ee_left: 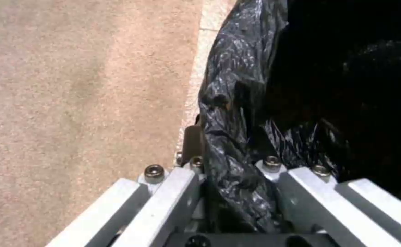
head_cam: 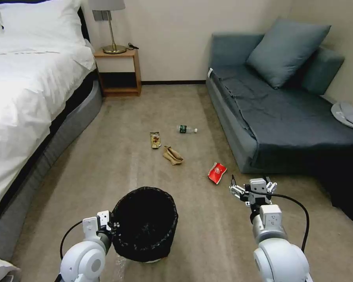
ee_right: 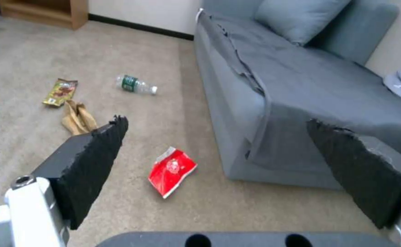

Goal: Pick up the trash bin, then pick up the garbage on the floor and place it into the trash bin.

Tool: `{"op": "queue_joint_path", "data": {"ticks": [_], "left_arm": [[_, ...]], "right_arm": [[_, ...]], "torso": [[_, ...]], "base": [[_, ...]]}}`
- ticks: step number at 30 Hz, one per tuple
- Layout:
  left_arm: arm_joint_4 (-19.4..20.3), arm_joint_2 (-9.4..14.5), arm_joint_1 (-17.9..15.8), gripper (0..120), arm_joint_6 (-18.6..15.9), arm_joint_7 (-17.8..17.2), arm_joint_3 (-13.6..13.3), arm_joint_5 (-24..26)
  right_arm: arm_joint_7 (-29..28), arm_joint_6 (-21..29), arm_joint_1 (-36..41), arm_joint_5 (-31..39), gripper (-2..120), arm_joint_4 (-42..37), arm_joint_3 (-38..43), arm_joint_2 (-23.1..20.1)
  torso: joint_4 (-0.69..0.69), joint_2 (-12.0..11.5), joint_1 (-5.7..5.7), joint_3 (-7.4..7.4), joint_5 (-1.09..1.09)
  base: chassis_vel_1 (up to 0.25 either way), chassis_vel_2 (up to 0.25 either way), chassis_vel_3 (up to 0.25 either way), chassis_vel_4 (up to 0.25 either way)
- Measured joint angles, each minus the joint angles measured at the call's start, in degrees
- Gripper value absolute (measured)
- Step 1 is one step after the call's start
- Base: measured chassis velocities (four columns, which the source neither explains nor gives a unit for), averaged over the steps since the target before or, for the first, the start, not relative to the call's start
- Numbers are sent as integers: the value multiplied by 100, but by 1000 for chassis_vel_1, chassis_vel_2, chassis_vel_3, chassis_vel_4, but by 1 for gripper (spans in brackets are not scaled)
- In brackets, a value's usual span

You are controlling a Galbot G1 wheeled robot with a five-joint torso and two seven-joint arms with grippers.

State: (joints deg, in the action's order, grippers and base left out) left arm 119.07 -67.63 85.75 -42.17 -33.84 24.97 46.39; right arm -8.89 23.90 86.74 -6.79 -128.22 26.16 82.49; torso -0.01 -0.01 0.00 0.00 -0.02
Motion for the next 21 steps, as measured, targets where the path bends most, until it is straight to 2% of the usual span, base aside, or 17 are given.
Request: {"op": "queue_joint_path", "data": {"ticks": [4,8,9,12,17,21], "left_arm": [[54,-78,38,5,-14,0,90,0],[319,-275,94,3,-19,-26,376,-5],[319,-275,94,3,-19,-26,376,-5],[644,-398,139,3,-17,-48,652,19],[974,-552,201,3,-11,-61,908,31],[1336,-764,276,3,-7,-148,1242,9]], "right_arm": [[-9,-28,5,44,100,0,-3,-26],[-46,-46,-4,283,100,-33,-12,-110],[-46,-46,-4,283,100,-33,-12,-110],[-57,-46,-9,386,100,-81,1,-164],[-70,-57,3,449,100,-127,37,-225],[-109,-128,6,696,100,-172,76,-363]], "torso": [[0,0,0,0,1],[1,0,0,0,2],[1,0,0,0,2],[2,0,0,0,4],[1,0,0,0,3],[0,0,0,0,2]], "base": [[0,0,0,0],[0,0,0,0],[0,0,0,0],[0,0,0,0],[0,0,0,0],[0,0,0,0]]}}
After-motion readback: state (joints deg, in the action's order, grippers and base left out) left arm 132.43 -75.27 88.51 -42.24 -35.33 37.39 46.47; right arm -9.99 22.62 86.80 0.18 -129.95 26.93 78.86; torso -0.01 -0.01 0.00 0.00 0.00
